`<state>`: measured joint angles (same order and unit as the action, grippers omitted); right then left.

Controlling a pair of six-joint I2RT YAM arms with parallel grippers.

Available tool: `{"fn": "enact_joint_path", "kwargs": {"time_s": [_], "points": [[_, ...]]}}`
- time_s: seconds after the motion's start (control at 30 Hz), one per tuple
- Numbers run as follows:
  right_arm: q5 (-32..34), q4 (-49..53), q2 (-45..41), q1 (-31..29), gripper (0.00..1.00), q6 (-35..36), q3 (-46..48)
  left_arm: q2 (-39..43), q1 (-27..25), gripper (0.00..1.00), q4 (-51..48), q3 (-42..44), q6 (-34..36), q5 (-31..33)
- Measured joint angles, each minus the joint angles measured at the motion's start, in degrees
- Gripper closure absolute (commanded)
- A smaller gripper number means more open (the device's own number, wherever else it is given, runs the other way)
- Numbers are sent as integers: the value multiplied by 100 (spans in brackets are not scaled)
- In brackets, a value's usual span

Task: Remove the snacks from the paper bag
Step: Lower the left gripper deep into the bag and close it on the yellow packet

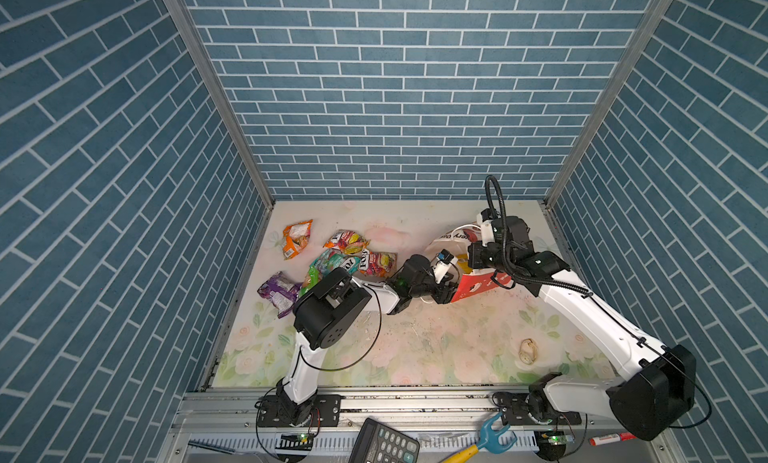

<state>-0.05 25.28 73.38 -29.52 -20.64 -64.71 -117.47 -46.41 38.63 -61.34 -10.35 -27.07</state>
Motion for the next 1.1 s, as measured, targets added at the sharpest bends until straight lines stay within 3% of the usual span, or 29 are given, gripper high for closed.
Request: {"fn": "enact_joint_path", "kwargs": {"time_s": [0.33, 0.73, 1.1], "points": [[-179, -52, 2, 0, 100, 210, 4, -487, -17, 12, -162, -680, -184, 116], [-308, -232, 66, 0, 100, 269, 68, -758, -92, 9, -505, -1019, -671, 881], [-343, -389, 66, 0, 100, 251, 205, -898, -92, 11, -767, -1443, -863, 1137]]}}
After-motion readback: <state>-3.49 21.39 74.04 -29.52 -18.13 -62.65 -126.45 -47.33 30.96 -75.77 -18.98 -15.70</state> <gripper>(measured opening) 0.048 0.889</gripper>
